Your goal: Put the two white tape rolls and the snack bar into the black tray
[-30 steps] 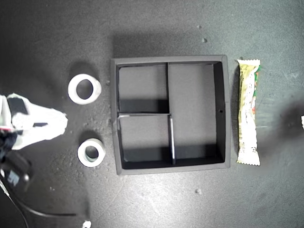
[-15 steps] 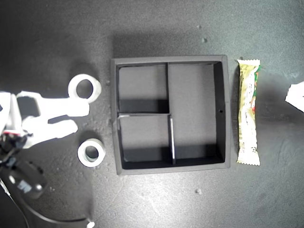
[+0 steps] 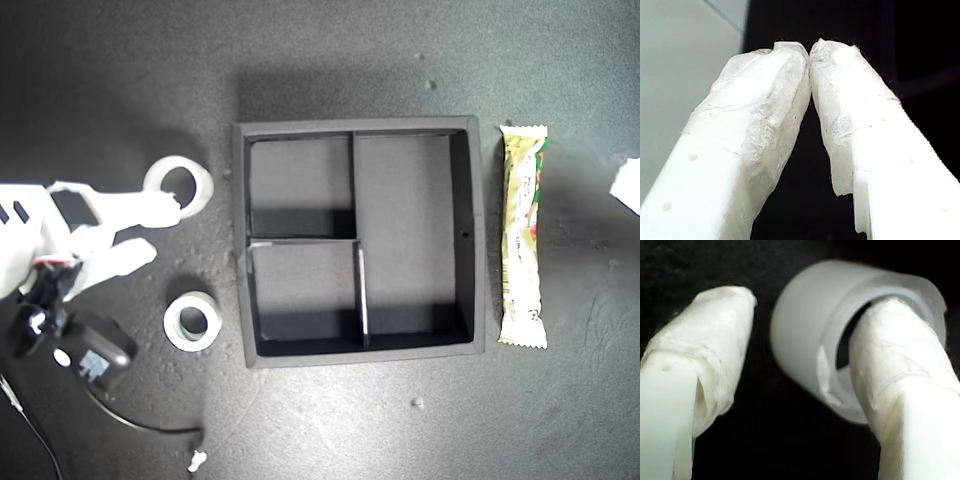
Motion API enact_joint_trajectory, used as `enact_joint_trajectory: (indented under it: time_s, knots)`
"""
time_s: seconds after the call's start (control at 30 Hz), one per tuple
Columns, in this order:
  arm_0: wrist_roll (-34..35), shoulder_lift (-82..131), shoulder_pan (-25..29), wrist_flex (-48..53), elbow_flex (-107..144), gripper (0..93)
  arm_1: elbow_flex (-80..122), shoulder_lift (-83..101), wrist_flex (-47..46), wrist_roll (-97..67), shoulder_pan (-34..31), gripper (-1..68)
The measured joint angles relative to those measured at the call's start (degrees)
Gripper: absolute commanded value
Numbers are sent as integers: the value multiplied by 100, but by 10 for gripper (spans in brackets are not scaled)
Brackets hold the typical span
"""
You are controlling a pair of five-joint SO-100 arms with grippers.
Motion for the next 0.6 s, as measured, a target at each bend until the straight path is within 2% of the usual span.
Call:
enact_joint_trajectory:
  time_s: [0.2,0.43,0.6]
  knots:
    - [0,-255,0,0,-141,147,114,0,-237,-290,-9,0]
    - [53,-281,0,-18,-141,152,211,0,334,571,396,-5]
    - [264,-765,-369,-123,-158,157,211,0,756,905,483,-5]
